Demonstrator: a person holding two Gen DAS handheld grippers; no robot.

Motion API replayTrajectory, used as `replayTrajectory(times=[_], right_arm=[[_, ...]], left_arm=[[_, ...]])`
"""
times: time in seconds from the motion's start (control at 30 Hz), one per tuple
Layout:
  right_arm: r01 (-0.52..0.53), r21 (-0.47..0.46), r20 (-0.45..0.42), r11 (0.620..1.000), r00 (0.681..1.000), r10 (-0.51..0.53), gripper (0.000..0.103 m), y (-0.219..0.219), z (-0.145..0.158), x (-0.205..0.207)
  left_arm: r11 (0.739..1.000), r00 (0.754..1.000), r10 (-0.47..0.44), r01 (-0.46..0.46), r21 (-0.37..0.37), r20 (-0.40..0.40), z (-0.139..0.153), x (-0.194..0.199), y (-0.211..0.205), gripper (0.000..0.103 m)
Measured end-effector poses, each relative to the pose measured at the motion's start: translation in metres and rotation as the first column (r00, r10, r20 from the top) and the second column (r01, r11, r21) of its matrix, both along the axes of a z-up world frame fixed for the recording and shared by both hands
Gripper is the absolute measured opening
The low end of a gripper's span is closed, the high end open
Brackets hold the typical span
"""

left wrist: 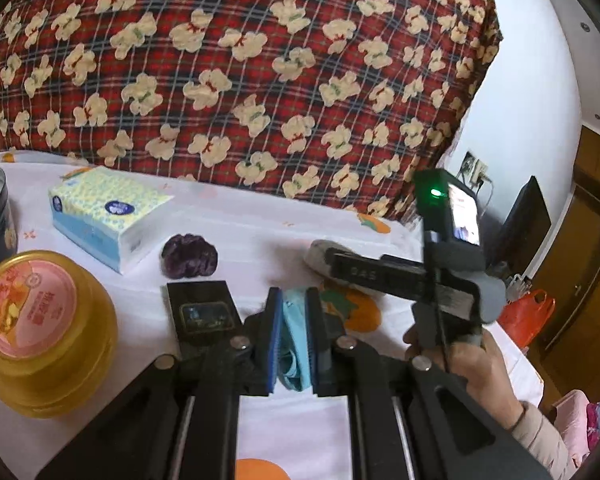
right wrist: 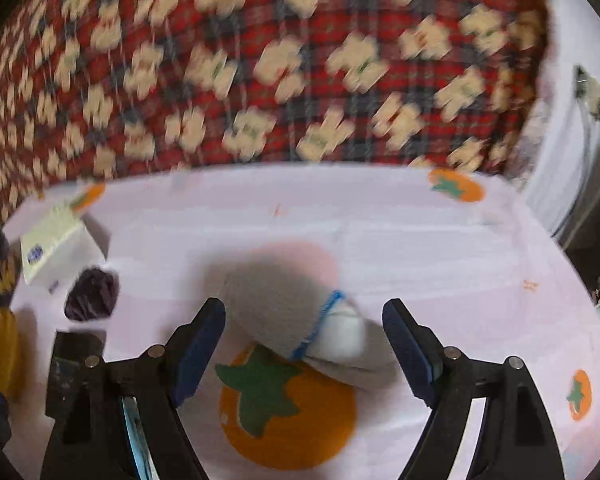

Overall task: Organize soft objects
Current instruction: 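Grasp the rolled white sock with the right gripper while the left gripper holds the blue cloth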

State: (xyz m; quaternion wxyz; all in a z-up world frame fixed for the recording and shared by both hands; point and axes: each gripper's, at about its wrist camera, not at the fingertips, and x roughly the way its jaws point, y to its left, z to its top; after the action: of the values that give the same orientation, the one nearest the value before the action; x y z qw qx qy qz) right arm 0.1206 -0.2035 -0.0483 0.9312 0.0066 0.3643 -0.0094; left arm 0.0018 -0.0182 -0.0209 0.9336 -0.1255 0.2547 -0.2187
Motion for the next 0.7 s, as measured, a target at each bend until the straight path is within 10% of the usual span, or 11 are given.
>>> replayTrajectory(times=[0.1,0.17,0.23,0.7], right_arm=[[-0.029,-0.001,-0.105,1.000,0.994,0.029,0.083,0.005,-0.014,0.016],[-0.033,0.009,-0.076,0.999,0.997,0.034,0.052,0.004,-0.011,0.011],[-0.050,0.027,-0.064,0.998,0.997,0.051,0.043,0.003,-0.011,0.007],[0.056,0.238,0.139,0.970,0.986,-0.091,0.039,-0.043,0.020,-0.030]], left_arm=[[0.999,0.999,0.005,-0.003,0.045,-0.050,-0.006,0.007,-0.007,0.009],[0.997,0.997,0.007,0.000,0.082,-0.078,-0.009,0.010,-0.014,0.009],[0.993,0.995,0.005,0.006,0.121,-0.095,-0.012,0.012,-0.020,0.010],[0.939,0.958,-0.081,0.166,0.300,-0.276,-0.035,0.033,-0.074,0.025]])
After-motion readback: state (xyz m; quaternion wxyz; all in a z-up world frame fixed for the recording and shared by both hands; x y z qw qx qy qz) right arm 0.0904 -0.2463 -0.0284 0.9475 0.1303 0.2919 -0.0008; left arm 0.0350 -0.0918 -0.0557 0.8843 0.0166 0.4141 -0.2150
